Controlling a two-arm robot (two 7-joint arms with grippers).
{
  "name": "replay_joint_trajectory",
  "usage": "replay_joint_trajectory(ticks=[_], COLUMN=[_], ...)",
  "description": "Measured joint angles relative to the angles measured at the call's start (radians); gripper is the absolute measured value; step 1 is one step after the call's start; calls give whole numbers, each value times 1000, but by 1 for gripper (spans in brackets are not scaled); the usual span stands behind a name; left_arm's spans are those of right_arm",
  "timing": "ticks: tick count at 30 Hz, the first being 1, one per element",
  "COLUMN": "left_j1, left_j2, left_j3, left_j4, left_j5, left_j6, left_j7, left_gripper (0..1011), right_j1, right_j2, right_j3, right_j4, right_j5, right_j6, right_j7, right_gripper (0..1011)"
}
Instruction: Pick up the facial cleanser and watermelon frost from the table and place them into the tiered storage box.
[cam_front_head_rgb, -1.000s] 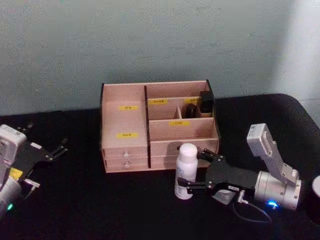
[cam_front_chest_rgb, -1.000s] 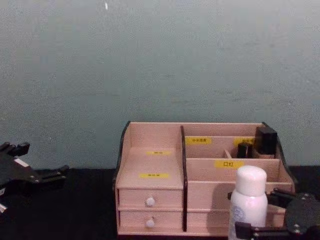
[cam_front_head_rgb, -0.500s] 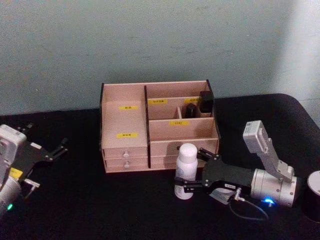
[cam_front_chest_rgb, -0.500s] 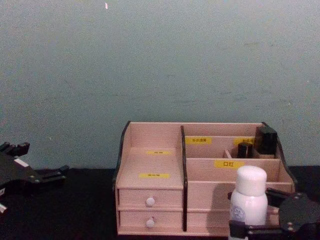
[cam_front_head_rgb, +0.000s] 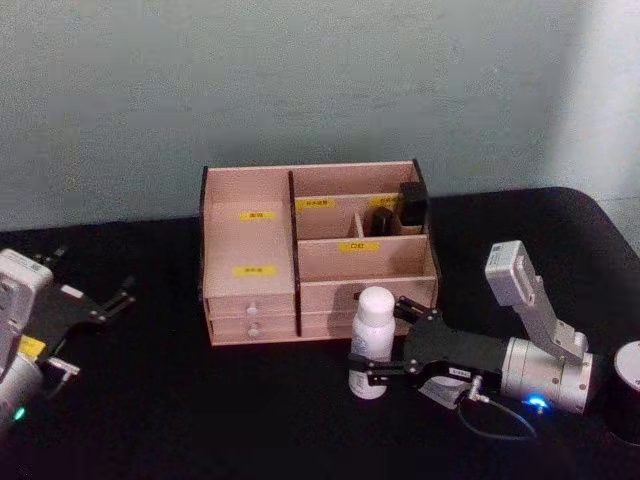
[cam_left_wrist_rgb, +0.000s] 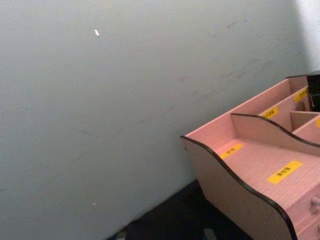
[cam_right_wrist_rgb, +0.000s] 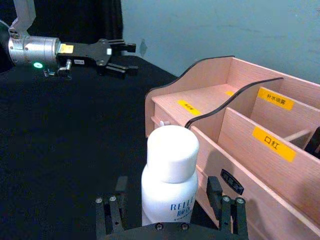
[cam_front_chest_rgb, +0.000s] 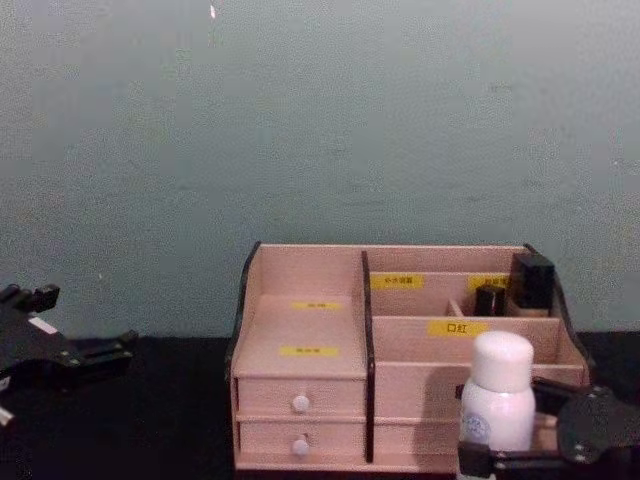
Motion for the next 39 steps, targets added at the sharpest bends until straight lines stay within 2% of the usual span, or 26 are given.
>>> replay_joint_trajectory(ticks=[8,17,23,39], left_j1=[0,0,0,0], left_j2=[0,0,0,0], left_j3=[0,0,0,0], left_j4=[0,0,0,0], left_j5=[0,0,0,0], left_j6=[0,0,0,0], left_j7=[0,0,0,0], left_gripper=[1001,1001,1001,1001], right_j1=[-1,-2,-2,-3], right_j2=[1,1,1,1], right_j3=[1,2,2,2], right_j4=[-1,-2,-3,-3], right_j5=[-1,-1,-1,-2], right_j6=[0,-1,-1,-1], right_j7=[-1,-1,-2,-2], right_gripper=[1002,803,605,595])
